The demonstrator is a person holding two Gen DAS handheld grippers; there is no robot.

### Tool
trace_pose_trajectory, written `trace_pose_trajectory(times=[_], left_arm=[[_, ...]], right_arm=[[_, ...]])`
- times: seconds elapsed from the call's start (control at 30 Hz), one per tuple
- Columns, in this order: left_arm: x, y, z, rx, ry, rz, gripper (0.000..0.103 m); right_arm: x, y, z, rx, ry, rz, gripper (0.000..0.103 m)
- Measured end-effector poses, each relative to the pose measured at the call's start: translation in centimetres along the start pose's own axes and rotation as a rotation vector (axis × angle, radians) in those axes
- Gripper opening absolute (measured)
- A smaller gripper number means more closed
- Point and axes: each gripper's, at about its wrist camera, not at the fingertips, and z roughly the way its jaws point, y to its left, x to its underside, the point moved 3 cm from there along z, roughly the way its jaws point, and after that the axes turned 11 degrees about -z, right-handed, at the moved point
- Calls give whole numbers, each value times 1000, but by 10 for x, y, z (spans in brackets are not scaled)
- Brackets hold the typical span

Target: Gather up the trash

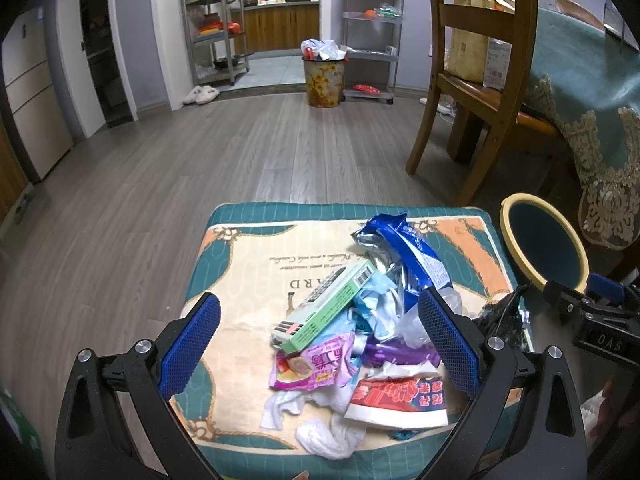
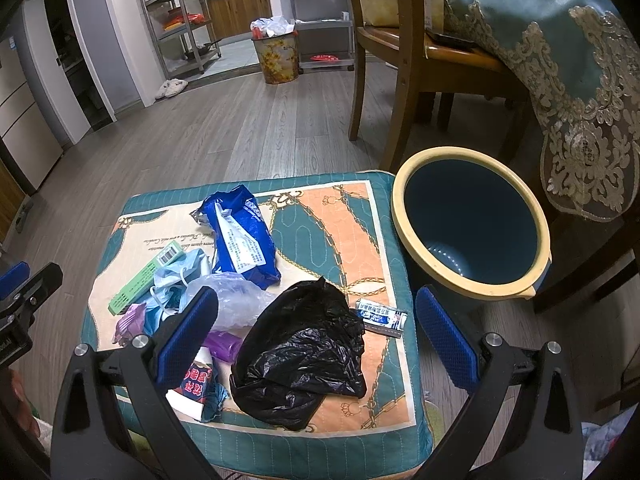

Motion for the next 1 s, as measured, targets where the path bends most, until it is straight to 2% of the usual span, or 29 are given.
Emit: trace_pose_trajectory(times=[0.73,0.83,1.0], left_arm=[[-3,2,0,9,-4,-12,98],[-10,1,-2,27,-23,-6,98],[-33,-6,10,46,-43,63,98]], right_arm=[[0,-2,4,7,18,5,97],[0,-4,6,2,32,28,97],[3,-12,17,-17,73,74,97]])
